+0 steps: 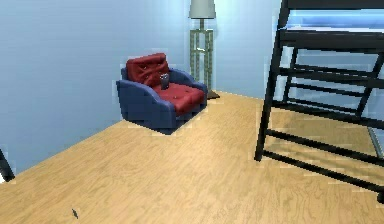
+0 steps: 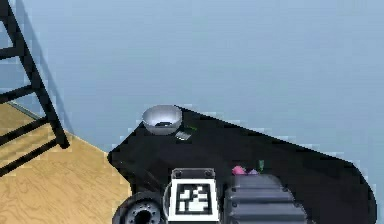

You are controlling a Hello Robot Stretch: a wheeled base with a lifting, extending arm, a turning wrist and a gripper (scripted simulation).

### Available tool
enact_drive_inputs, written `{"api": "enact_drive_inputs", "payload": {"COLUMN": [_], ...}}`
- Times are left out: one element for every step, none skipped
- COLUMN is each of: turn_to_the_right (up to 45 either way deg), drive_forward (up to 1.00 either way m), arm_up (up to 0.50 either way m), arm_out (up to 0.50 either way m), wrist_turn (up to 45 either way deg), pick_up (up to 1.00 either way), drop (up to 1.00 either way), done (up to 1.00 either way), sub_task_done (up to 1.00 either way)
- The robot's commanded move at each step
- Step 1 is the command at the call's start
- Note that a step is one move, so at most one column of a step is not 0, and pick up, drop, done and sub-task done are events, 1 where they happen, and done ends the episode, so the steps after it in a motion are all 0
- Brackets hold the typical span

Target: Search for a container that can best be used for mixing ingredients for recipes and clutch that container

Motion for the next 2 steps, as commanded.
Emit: {"api": "enact_drive_inputs", "payload": {"turn_to_the_right": [0.0,0.0], "drive_forward": [0.0,0.0], "arm_up": [0.0,0.0], "arm_out": [0.46,0.0], "wrist_turn": [0.0,45.0], "pick_up": [0.0,0.0], "drop": [0.0,0.0], "done": [0.0,0.0], "sub_task_done": [0.0,0.0]}}
